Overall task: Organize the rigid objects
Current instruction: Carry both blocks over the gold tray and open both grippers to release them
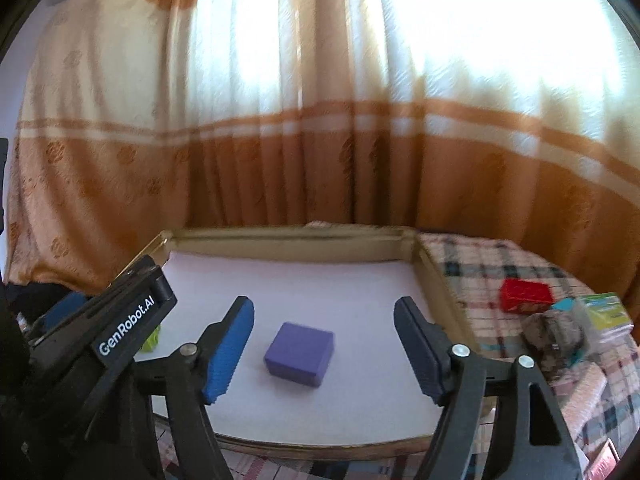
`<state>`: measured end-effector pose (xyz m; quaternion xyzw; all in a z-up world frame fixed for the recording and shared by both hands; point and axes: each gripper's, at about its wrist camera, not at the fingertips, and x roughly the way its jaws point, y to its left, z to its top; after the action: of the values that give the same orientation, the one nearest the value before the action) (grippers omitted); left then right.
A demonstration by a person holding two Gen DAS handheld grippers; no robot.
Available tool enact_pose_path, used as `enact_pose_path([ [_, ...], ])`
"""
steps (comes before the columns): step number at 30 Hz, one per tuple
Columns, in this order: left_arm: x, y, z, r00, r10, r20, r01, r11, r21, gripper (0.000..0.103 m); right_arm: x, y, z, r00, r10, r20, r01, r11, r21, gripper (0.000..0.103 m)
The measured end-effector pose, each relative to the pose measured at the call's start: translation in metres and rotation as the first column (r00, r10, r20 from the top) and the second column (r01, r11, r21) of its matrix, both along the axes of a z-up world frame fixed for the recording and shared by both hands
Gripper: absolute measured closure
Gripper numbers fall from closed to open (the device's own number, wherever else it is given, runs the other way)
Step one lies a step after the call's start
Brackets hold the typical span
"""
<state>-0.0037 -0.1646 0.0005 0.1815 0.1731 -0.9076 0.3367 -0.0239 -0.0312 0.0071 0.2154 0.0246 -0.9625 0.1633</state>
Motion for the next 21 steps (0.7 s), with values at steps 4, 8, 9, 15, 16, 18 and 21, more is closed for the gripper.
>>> enact_pose_path([
  [4, 0.002, -0.003, 0.0, 1.0, -0.004, -0.017, 0.004, 1.0, 0.018, 0.002, 0.007, 0.002, 0.004, 0.998, -0.038, -0.047, 0.038, 0.999, 0.008, 0.022],
  [8, 0.003, -0.006, -0.001, 1.0, -0.013, -0.025, 0.014, 0.999, 0.044, 0.002, 0.006, 0.003, 0.005, 0.998, -0.043, -0.047, 0.043, 0.999, 0.002, 0.021],
  [9, 0.003, -0.005, -0.001, 1.0, -0.013, -0.028, 0.014, 0.999, 0.041, 0.002, 0.006, 0.005, 0.005, 0.998, -0.045, -0.047, 0.045, 0.999, -0.004, 0.021],
  [15, 0.004, 0.003, 0.003, 0.997, -0.057, -0.056, 0.059, 0.998, 0.027, 0.002, 0.005, 0.022, 0.005, 0.991, -0.125, -0.041, 0.123, 0.991, -0.052, 0.021],
  [16, 0.004, 0.005, 0.003, 0.995, -0.076, -0.068, 0.078, 0.997, 0.026, 0.002, 0.006, 0.027, 0.006, 0.987, -0.152, -0.047, 0.149, 0.987, -0.061, 0.021],
  [18, 0.005, 0.007, 0.004, 0.993, -0.092, -0.072, 0.094, 0.995, 0.02, 0.002, 0.009, 0.038, 0.008, 0.976, -0.208, -0.065, 0.202, 0.976, -0.082, 0.021],
  [21, 0.002, 0.009, 0.005, 0.992, -0.111, -0.055, 0.112, 0.994, 0.009, 0.002, 0.01, 0.048, 0.009, 0.962, -0.264, -0.071, 0.257, 0.962, -0.092, 0.021],
])
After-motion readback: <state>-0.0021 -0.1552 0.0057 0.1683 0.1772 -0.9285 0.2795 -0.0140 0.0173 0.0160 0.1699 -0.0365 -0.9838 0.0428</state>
